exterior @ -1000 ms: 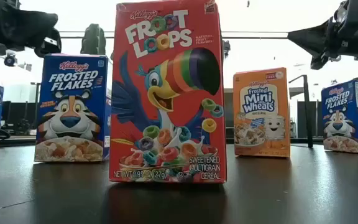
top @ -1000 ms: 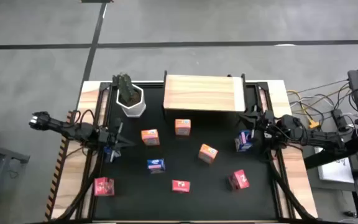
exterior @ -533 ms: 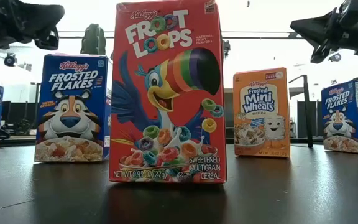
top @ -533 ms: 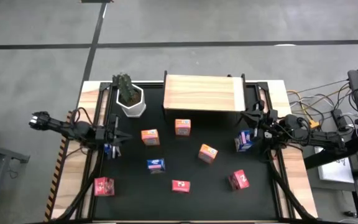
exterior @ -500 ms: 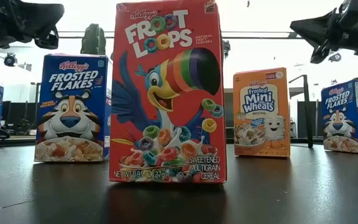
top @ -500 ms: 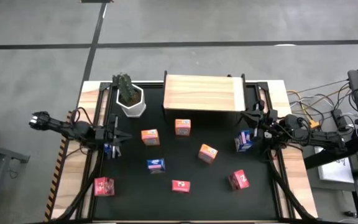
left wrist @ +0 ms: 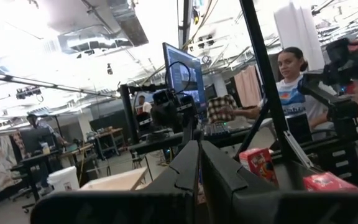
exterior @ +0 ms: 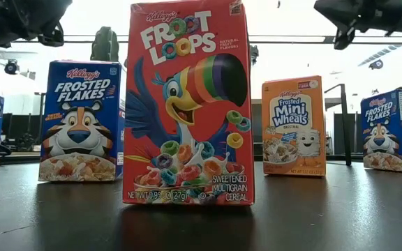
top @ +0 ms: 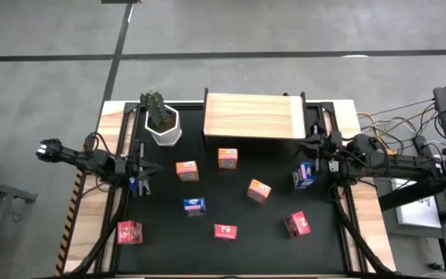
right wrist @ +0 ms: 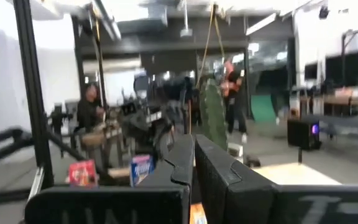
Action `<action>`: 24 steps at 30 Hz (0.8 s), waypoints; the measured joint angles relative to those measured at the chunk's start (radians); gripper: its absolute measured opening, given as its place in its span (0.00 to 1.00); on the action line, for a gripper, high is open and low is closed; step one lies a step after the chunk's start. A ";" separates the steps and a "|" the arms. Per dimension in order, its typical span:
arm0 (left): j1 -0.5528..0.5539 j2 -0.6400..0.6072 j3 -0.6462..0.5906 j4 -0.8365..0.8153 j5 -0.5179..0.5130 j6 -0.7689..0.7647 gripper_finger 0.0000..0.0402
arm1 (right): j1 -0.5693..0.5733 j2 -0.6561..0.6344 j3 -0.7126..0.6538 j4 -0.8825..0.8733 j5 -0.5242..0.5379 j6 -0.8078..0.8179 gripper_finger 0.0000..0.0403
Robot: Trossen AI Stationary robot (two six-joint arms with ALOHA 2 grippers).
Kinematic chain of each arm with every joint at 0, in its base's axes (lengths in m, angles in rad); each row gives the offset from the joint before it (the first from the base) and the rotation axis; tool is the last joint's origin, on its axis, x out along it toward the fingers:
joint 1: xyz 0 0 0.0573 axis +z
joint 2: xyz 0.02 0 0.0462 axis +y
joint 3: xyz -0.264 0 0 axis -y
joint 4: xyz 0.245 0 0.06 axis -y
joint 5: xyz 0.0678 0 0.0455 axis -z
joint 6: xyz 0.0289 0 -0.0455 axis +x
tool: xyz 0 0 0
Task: Stack cereal on shelf
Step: Put the right blue cereal box on the shelf
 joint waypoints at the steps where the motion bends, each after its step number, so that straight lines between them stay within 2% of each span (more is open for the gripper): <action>1: 0.000 0.000 0.001 0.000 0.000 0.000 0.00 | 0.000 0.025 0.033 -0.042 -0.001 0.000 0.02; 10: 0.000 0.000 0.012 -0.002 0.000 -0.019 0.00 | 0.000 0.233 0.333 -0.468 -0.003 0.023 0.02; 16: 0.000 0.000 0.022 -0.002 0.000 -0.026 0.00 | 0.019 0.345 0.465 -0.709 -0.003 0.087 0.02; 20: 0.000 0.000 0.030 -0.003 0.000 -0.026 0.00 | 0.037 0.399 0.546 -0.834 -0.003 0.206 0.02; 24: 0.000 0.001 0.033 -0.002 0.000 -0.026 0.00 | 0.058 0.458 0.628 -1.064 -0.003 0.361 0.02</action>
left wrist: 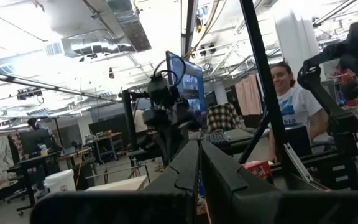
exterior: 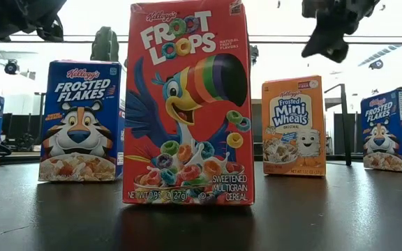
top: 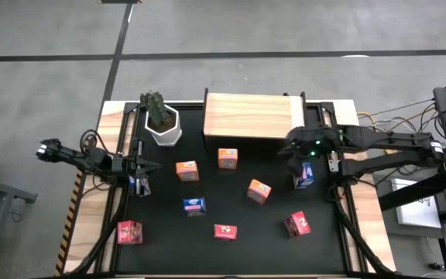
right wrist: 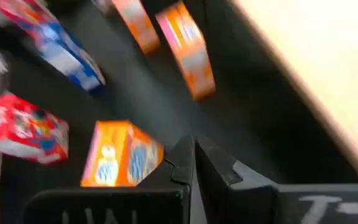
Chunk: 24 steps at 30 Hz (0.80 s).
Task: Stack cereal on shelf
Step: Put the right blue cereal box on the shelf
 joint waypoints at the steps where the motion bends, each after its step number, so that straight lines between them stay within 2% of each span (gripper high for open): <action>1: 0.000 0.000 0.000 0.000 0.000 0.000 0.00 | 0.004 0.012 0.024 -0.074 -0.002 0.042 0.02; 8: 0.000 0.000 0.000 0.000 0.000 -0.004 0.00 | 0.010 0.085 0.171 -0.534 -0.001 0.430 0.02; 11: 0.000 0.000 0.000 0.000 0.000 -0.008 0.00 | 0.010 0.093 0.195 -0.636 -0.001 0.547 0.02; 14: 0.000 0.000 0.000 0.000 0.000 -0.008 0.00 | 0.010 0.103 0.198 -0.664 -0.009 0.621 0.06; 18: 0.000 0.000 0.000 0.000 0.000 -0.015 0.00 | 0.010 0.108 0.174 -0.668 -0.009 0.643 0.17; 24: 0.000 0.000 0.000 0.000 0.000 -0.026 0.00 | 0.010 0.133 0.139 -0.667 -0.008 0.672 0.43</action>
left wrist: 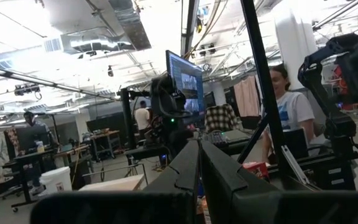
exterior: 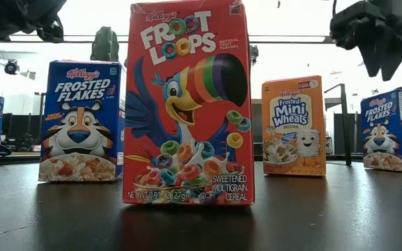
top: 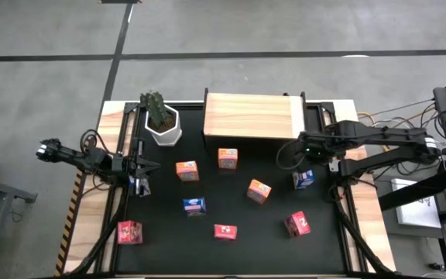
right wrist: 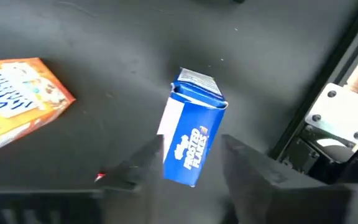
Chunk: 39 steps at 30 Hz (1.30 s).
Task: Stack cereal on shelf
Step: Put the right blue cereal box on the shelf
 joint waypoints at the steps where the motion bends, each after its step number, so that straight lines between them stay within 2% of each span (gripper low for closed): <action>1: 0.000 0.000 0.000 0.000 0.000 0.000 0.00 | 0.000 0.006 -0.002 0.000 0.003 0.000 0.47; 5: 0.000 0.000 0.000 0.000 0.000 0.000 0.00 | 0.000 0.036 -0.011 0.004 0.007 -0.003 0.61; 8: 0.000 0.000 0.000 0.000 0.000 0.000 0.00 | 0.000 0.057 -0.015 0.007 0.007 -0.003 0.68; 16: 0.000 0.000 0.000 0.000 0.000 0.000 0.00 | 0.001 0.117 -0.031 0.020 0.007 -0.001 0.74; 25: 0.000 0.000 0.000 0.000 0.000 0.000 0.00 | 0.041 0.173 -0.048 0.055 0.049 0.067 0.69; 39: 0.000 0.000 0.000 -0.005 0.000 0.000 0.00 | 0.085 0.230 -0.048 0.080 0.090 0.109 0.45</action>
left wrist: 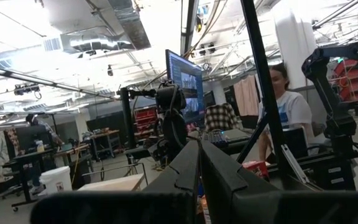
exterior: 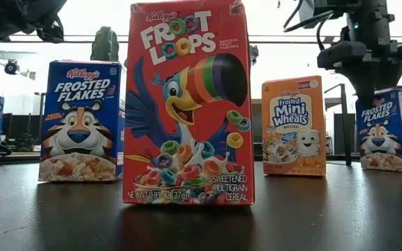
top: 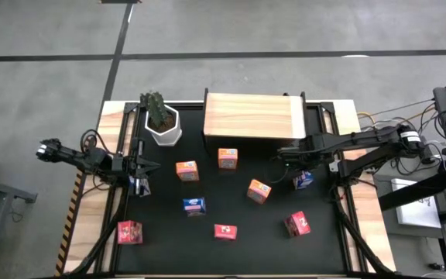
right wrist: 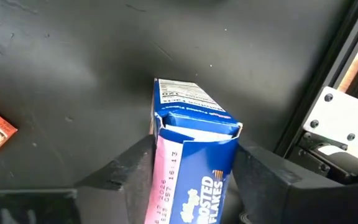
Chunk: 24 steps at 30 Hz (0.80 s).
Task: Stack cereal on shelf
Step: Put the right blue cereal box on the shelf
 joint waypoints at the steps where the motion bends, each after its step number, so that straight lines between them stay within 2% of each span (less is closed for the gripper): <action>1: 0.000 0.000 0.000 0.000 0.000 0.000 0.00 | 0.000 0.001 0.000 0.001 0.000 0.000 0.43; 8: 0.000 0.000 0.000 0.000 0.000 0.000 0.00 | 0.000 0.000 0.000 0.001 0.008 -0.022 0.37; 17: 0.000 0.000 0.000 0.001 0.000 0.000 0.00 | 0.000 -0.005 0.004 -0.001 0.008 -0.051 0.36; 24: 0.000 0.000 0.000 0.017 0.000 0.000 0.00 | 0.000 -0.031 0.107 -0.004 -0.012 -0.111 0.36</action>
